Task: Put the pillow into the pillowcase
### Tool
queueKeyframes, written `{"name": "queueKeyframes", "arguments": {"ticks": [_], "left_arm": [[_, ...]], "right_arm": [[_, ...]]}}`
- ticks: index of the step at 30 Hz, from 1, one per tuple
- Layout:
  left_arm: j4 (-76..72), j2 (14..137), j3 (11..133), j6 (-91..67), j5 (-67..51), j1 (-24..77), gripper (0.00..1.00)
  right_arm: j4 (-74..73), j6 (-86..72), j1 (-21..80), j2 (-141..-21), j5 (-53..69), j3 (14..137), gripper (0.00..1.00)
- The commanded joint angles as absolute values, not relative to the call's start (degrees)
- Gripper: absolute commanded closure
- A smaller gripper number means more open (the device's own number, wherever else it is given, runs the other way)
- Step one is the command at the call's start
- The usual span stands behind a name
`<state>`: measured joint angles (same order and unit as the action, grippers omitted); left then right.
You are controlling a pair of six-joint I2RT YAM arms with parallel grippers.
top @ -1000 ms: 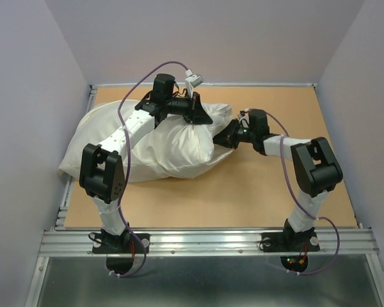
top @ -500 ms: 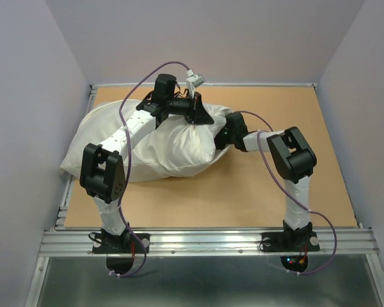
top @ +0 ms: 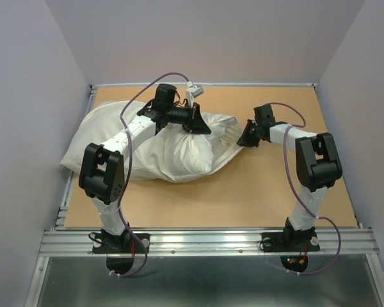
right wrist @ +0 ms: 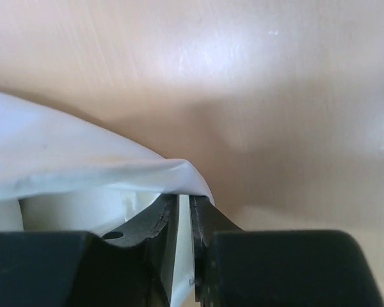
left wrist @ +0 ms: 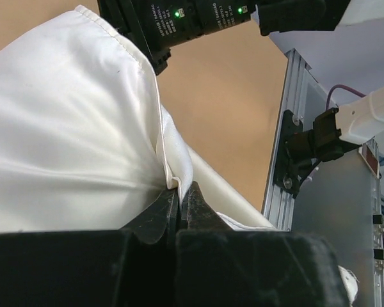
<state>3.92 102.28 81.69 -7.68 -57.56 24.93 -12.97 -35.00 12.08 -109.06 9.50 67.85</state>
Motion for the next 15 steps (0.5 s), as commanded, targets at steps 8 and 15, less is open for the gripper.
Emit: {"name": "queueKeyframes", "arguments": {"ticks": [8, 15], "left_arm": [[-2.89, 102.04, 81.21, -4.83, -59.24, 24.70, 1.00], [-8.96, 103.71, 79.72, -4.83, -59.24, 24.79, 1.00]], "right_arm": [[-15.82, -27.51, 15.29, -102.57, 16.70, 71.63, 0.56], [-14.86, -28.48, 19.68, -101.86, 13.20, 72.16, 0.42]]}}
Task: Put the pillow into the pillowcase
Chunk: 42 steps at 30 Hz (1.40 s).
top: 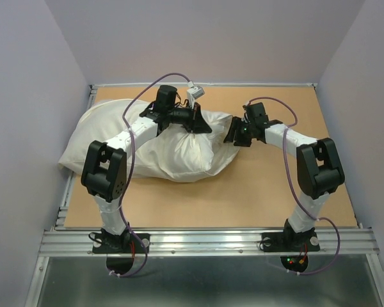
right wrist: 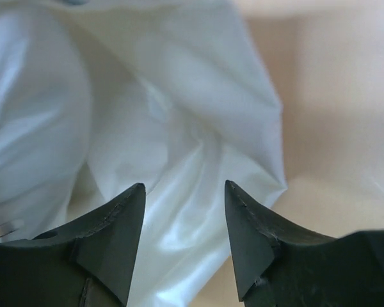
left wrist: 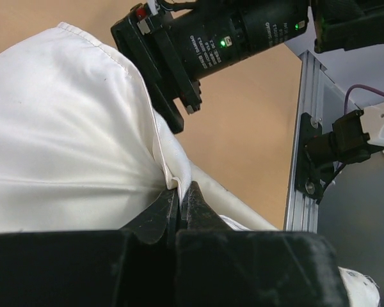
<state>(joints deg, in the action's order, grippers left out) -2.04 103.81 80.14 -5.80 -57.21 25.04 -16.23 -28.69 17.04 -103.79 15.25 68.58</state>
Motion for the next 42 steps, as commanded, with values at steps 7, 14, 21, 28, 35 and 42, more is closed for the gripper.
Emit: {"name": "queueKeyframes", "arguments": {"ticks": [7, 14, 21, 28, 35, 42], "left_arm": [[-12.73, 104.24, 78.84, -4.92, -58.89, 24.79, 1.00], [-14.50, 103.36, 77.78, -16.87, -60.65, 24.79, 1.00], [-10.47, 102.83, 77.96, -14.16, -57.40, 24.43, 1.00], [1.28, 103.18, 79.80, -3.62, -54.05, 20.93, 1.00], [28.55, 104.50, 84.55, 31.98, -54.59, 22.06, 1.00], [29.18, 109.24, 86.39, 34.72, -48.80, 25.22, 1.00]], "right_arm": [[-11.87, -31.98, 23.02, -108.36, 8.54, 73.82, 0.36], [-10.90, -35.33, 23.82, -116.18, 1.59, 74.09, 0.51], [-11.86, -33.66, 22.86, -114.18, 1.41, 71.46, 0.99], [-13.27, -31.55, 14.17, -100.03, 16.93, 67.33, 0.99], [-12.66, -34.19, 2.82, -96.50, 31.54, 69.17, 1.00], [3.73, -45.51, 2.99, -95.71, 45.78, 64.34, 0.99]]}}
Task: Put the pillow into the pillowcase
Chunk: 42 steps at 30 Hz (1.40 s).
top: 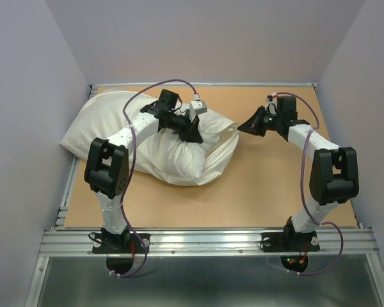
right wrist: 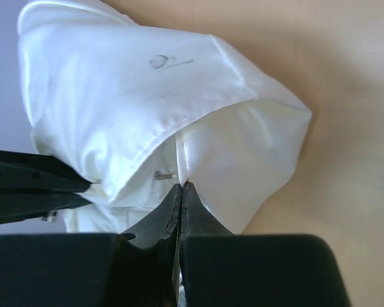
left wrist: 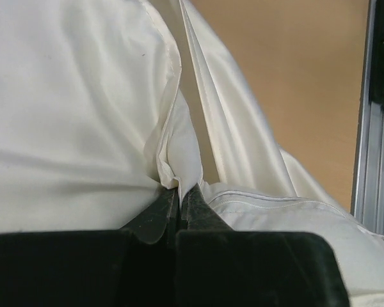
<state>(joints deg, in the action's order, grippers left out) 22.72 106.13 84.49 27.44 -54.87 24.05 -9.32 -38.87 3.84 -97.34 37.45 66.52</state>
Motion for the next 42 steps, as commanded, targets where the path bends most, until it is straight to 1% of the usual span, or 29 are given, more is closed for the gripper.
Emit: {"name": "queueKeyframes", "arguments": {"ticks": [1, 5, 9, 11, 13, 15, 17, 20, 21, 22, 23, 26, 27, 28, 29, 30, 34, 37, 39, 41, 42], "left_arm": [[29.09, 110.12, 87.70, 34.72, -48.00, 26.70, 1.00], [28.83, 115.91, 90.26, 32.79, -45.01, 29.78, 1.00], [29.00, 118.39, 89.39, 33.22, -42.90, 30.06, 1.00], [29.88, 118.83, 89.03, 34.53, -43.41, 29.45, 1.00], [29.80, 118.04, 88.60, 33.93, -46.83, 28.04, 1.00], [27.26, 115.76, 88.51, 31.39, -47.99, 26.55, 1.00], [27.85, 114.01, 90.60, 30.94, -47.46, 26.37, 1.00], [31.97, 111.29, 96.05, 32.60, -49.82, 26.28, 0.86], [32.69, 110.49, 97.28, 32.61, -51.49, 26.28, 0.77], [33.04, 109.78, 98.34, 31.82, -52.29, 26.28, 0.73], [33.13, 108.56, 100.00, 29.55, -53.16, 26.28, 0.65], [31.91, 107.05, 102.48, 26.29, -52.12, 26.98, 0.57], [31.21, 106.70, 102.74, 24.89, -50.20, 27.24, 0.54], [30.51, 106.26, 102.48, 24.35, -48.97, 27.68, 0.47], [28.50, 105.48, 102.22, 23.74, -47.39, 28.56, 0.44], [27.35, 105.03, 101.96, 22.95, -44.24, 29.00, 0.32], [26.98, 103.54, 101.51, 25.83, -44.91, 30.67, 0.32], [28.74, 102.13, 100.20, 33.03, -43.16, 34.88, 0.33], [31.54, 102.30, 100.72, 38.83, -44.11, 37.60, 0.36], [33.22, 103.35, 101.95, 40.60, -44.82, 39.02, 0.39], [33.22, 103.79, 102.30, 40.34, -44.82, 39.72, 0.42]], "right_arm": [[5.26, -48.14, 2.99, -95.54, 47.88, 64.07, 0.99], [12.02, -53.78, 3.43, -94.57, 52.03, 64.86, 0.99], [13.80, -56.42, 3.34, -92.03, 53.70, 66.18, 1.00], [13.45, -55.81, 3.34, -91.32, 54.58, 65.92, 0.99], [12.22, -53.54, 3.25, -90.62, 54.49, 64.70, 1.00], [9.07, -51.17, 3.08, -90.70, 54.84, 62.94, 0.99], [4.34, -45.64, 3.08, -91.05, 54.85, 62.32, 0.99], [1.06, -40.09, 3.16, -90.97, 53.62, 60.47, 0.99], [0.18, -39.38, 3.08, -90.97, 53.09, 60.12, 0.99], [0.18, -38.59, 3.08, -90.88, 52.82, 59.68, 0.99], [-1.56, -38.24, 3.16, -91.05, 52.65, 59.33, 1.00], [-2.02, -37.71, 3.08, -91.23, 52.03, 59.24, 1.00], [-2.11, -37.62, 3.16, -91.14, 51.94, 59.33, 0.99], [-2.20, -37.88, 3.16, -91.14, 51.86, 59.33, 1.00], [-2.28, -37.97, 3.16, -91.06, 51.94, 59.41, 1.00], [-2.29, -37.97, 3.08, -90.97, 51.94, 59.50, 1.00], [-2.20, -38.58, 3.08, -90.97, 52.21, 59.85, 1.00], [-2.29, -39.02, 3.08, -90.62, 52.29, 60.12, 1.00], [-2.37, -39.02, 3.16, -90.53, 52.21, 60.21, 0.99], [-2.37, -39.02, 3.16, -90.27, 52.21, 60.29, 0.99], [-2.29, -39.02, 3.16, -90.26, 52.21, 60.21, 0.99]]}}
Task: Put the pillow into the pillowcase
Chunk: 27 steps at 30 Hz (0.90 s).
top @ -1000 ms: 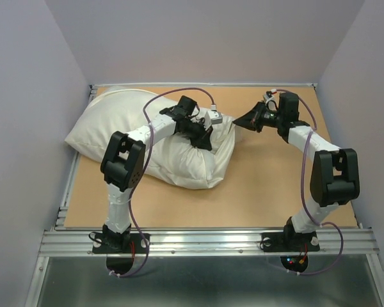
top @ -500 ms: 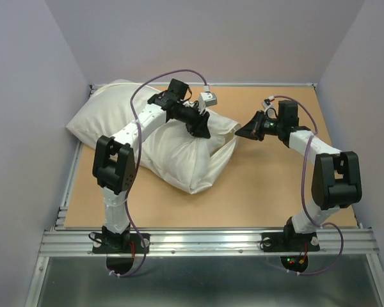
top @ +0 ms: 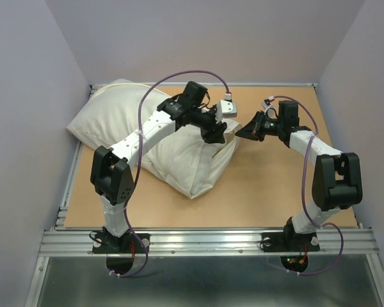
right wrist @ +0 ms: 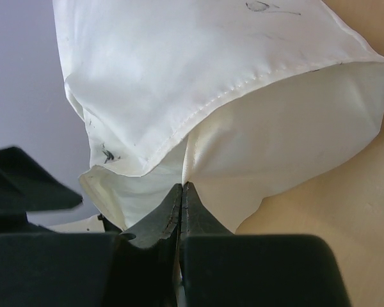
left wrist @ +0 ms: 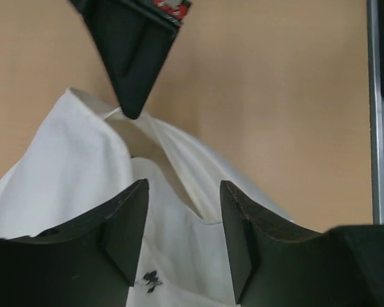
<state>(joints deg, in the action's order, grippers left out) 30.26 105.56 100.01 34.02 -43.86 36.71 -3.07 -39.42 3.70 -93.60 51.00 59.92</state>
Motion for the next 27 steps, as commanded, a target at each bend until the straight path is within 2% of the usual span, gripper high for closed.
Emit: {"name": "queueKeyframes", "arguments": {"ticks": [1, 3, 5, 8, 11, 14, 17, 20, 24, 25, 27], "left_arm": [[33.22, 104.58, 102.48, 40.08, -44.22, 40.25, 0.43], [29.98, 106.69, 101.78, 35.89, -39.93, 41.39, 0.48], [22.81, 108.01, 100.20, 29.13, -30.71, 39.92, 0.50], [16.20, 108.98, 100.45, 26.63, -26.11, 37.98, 0.52], [16.08, 111.43, 104.22, 27.68, -22.95, 37.71, 0.54], [20.55, 113.81, 109.58, 27.34, -27.22, 36.48, 0.61], [19.86, 110.05, 106.54, 27.07, -36.01, 35.25, 0.62], [17.33, 103.48, 99.62, 27.60, -40.61, 35.68, 0.61], [18.89, 101.34, 96.15, 25.84, -33.58, 37.00, 0.59], [19.68, 101.51, 96.33, 25.84, -32.27, 37.00, 0.50], [21.00, 101.69, 96.59, 26.10, -32.86, 37.00, 0.39]], "right_arm": [[-2.37, -39.02, 3.08, -90.18, 52.29, 60.21, 0.99], [-2.37, -38.94, 3.16, -89.83, 52.21, 59.94, 0.99], [-2.46, -38.85, 3.16, -89.39, 52.29, 59.59, 0.99], [-2.98, -38.76, 3.08, -88.51, 51.60, 58.45, 0.99], [-3.25, -38.93, 3.16, -87.72, 51.59, 57.92, 0.99], [-3.16, -38.85, 3.16, -87.54, 51.42, 57.83, 0.99], [-3.25, -38.85, 3.08, -87.80, 51.42, 58.09, 0.99], [-3.16, -38.85, 3.16, -88.06, 51.42, 58.71, 0.99], [-3.25, -38.50, 3.16, -87.37, 51.50, 58.45, 0.99], [-3.25, -38.41, 3.08, -87.19, 51.50, 58.27, 0.99], [-3.25, -38.41, 3.08, -86.84, 51.42, 57.75, 0.99]]}}
